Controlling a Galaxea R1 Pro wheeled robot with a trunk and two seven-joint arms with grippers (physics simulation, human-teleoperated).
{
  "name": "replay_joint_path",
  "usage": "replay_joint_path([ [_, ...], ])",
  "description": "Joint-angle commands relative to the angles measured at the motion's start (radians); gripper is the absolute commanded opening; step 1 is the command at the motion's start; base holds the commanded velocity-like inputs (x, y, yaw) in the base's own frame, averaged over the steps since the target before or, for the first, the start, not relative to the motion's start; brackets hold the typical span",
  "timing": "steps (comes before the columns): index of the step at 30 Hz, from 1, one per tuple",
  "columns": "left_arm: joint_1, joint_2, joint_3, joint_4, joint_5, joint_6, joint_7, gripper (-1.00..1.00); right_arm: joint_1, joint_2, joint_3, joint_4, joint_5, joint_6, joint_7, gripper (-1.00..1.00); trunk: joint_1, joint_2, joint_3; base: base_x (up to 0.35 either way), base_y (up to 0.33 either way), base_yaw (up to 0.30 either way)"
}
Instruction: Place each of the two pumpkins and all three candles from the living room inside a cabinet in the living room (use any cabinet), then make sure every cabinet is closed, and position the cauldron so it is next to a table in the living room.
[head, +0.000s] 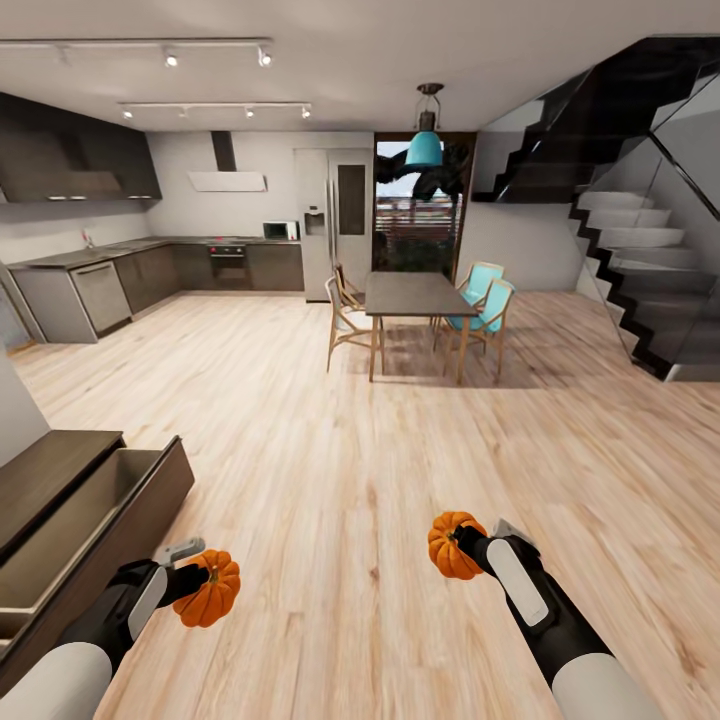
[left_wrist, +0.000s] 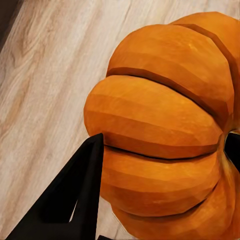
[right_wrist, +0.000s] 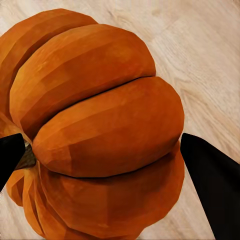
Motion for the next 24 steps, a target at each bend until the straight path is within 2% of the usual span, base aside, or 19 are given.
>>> replay_joint_path([
  [1,0.0,0.0,0.0,0.0,-0.001,0.0,0.004,-1.0,0.0,0.0,0.0,0.0,0.001,-0.001,-0.004,-1.0,0.0,0.0,0.0,0.329,0.0,0.0],
  [24,0.0,-0.001,0.0,0.0,-0.001,0.0,0.004,-1.0,0.0,0.0,0.0,0.0,0.001,-0.001,-0.004,-1.0,0.0,0.0,0.0,0.329,0.0,0.0],
])
